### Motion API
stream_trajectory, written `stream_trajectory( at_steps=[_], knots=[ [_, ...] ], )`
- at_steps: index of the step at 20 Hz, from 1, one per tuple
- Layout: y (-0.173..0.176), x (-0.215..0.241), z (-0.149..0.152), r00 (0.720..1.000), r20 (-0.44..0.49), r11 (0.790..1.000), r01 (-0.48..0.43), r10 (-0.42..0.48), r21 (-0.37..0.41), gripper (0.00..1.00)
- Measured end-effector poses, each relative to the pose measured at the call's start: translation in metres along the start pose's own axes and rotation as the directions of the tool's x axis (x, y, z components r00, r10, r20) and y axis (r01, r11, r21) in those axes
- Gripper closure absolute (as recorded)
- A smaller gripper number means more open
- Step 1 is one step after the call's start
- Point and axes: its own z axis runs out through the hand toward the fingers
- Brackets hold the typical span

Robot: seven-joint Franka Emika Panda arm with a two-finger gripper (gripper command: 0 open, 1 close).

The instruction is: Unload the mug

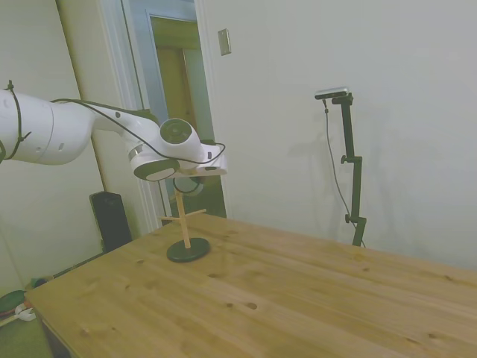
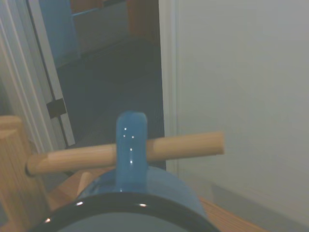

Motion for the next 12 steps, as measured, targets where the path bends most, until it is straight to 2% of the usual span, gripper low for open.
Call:
stream_trajectory(
  at_steps=[12],
  knots=[
    [0.006,0.011,-0.024,0.999,-0.030,0.999,-0.028,0.029,0.018,1.00]
  ],
)
